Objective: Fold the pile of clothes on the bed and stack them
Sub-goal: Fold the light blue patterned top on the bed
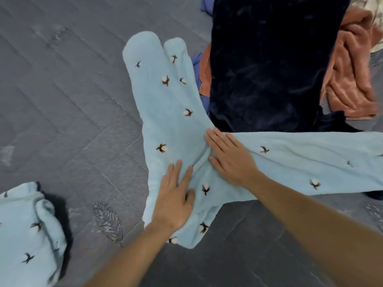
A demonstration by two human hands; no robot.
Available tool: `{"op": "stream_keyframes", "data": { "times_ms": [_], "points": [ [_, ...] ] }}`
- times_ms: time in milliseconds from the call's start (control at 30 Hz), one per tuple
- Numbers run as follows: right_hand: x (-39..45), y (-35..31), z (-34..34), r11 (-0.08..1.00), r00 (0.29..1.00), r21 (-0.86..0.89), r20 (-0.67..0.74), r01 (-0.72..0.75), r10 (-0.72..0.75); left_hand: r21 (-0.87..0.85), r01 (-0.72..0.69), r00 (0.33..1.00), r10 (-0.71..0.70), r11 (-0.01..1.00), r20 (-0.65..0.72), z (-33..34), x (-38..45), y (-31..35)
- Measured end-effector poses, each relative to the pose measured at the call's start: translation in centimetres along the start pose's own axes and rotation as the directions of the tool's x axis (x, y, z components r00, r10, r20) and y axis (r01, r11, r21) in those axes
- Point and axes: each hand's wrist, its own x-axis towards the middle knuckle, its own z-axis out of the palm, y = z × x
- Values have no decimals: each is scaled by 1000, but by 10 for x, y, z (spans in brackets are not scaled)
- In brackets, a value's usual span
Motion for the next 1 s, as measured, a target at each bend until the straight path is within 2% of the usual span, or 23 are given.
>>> {"op": "stream_keyframes", "data": {
  "times_ms": [167,233,333,400,467,567,667,767,867,1000],
  "points": [
    [1,4,9,999,1000,-19,-5,-30,30,48,168,972,-157,985,-172,51,-22,38],
    [4,3,7,999,999,-3,1,-37,37,-20,207,958,-207,978,-199,55,-18,47],
    [23,-2,-7,992,996,111,-58,-59,66,-240,150,947,-209,959,-243,37,-12,48],
    [48,-10,-24,979,992,201,-117,-30,54,-297,51,945,-143,954,-295,15,-3,37],
    [79,-20,-40,959,985,284,-163,-11,59,-208,-37,940,-36,977,-339,-9,18,18],
    [128,-34,-59,927,988,374,-130,-29,84,-110,-85,943,44,990,-329,-53,70,-15],
    [173,-44,-68,846,972,506,-60,-167,227,-61,-147,933,118,987,-341,-108,134,-47],
    [217,-43,-73,705,910,640,-19,-307,414,51,-222,915,226,974,-334,-166,203,-68],
    [248,-36,-72,581,851,716,34,-387,524,213,-317,915,357,924,-186,-212,268,-69],
    [267,-20,-70,536,820,696,132,-477,558,397,-391,902,431,830,-12,-245,327,-53]
  ]
}}
